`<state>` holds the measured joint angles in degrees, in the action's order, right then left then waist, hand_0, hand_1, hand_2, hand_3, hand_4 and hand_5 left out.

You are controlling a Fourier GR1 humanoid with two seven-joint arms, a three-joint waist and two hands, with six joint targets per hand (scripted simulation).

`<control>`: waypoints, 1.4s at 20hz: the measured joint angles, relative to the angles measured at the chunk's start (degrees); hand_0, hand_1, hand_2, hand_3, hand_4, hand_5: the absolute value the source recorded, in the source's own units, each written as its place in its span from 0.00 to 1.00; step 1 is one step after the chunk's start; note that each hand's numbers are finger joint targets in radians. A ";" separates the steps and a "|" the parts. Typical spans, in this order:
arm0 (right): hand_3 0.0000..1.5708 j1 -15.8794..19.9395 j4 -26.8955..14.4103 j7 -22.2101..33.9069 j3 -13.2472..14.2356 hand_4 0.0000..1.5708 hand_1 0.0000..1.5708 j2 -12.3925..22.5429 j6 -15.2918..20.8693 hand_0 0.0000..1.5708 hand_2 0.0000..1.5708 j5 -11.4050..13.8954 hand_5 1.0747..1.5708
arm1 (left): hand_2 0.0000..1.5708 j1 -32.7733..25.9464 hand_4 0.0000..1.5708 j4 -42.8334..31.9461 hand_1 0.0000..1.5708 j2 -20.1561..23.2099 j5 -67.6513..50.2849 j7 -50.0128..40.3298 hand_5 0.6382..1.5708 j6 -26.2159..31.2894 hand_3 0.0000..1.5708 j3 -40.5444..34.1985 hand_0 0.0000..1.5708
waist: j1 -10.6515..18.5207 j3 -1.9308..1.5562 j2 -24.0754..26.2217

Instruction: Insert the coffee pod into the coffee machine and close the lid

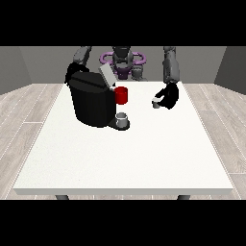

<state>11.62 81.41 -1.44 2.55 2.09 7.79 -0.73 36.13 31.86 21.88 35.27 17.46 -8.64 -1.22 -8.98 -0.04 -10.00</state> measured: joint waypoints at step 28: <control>0.00 4.05 -7.50 -4.04 -0.15 0.32 0.00 -0.66 -1.91 0.00 0.00 -1.34 1.00 | 0.79 21.40 0.31 7.15 0.77 3.19 -1.01 -7.76 1.00 15.69 0.76 -3.80 0.77 | -3.31 0.03 1.59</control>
<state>15.67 73.91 -5.49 2.40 1.43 5.87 -2.08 57.53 39.01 25.07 34.26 9.70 7.05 -5.02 -12.30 0.00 -8.41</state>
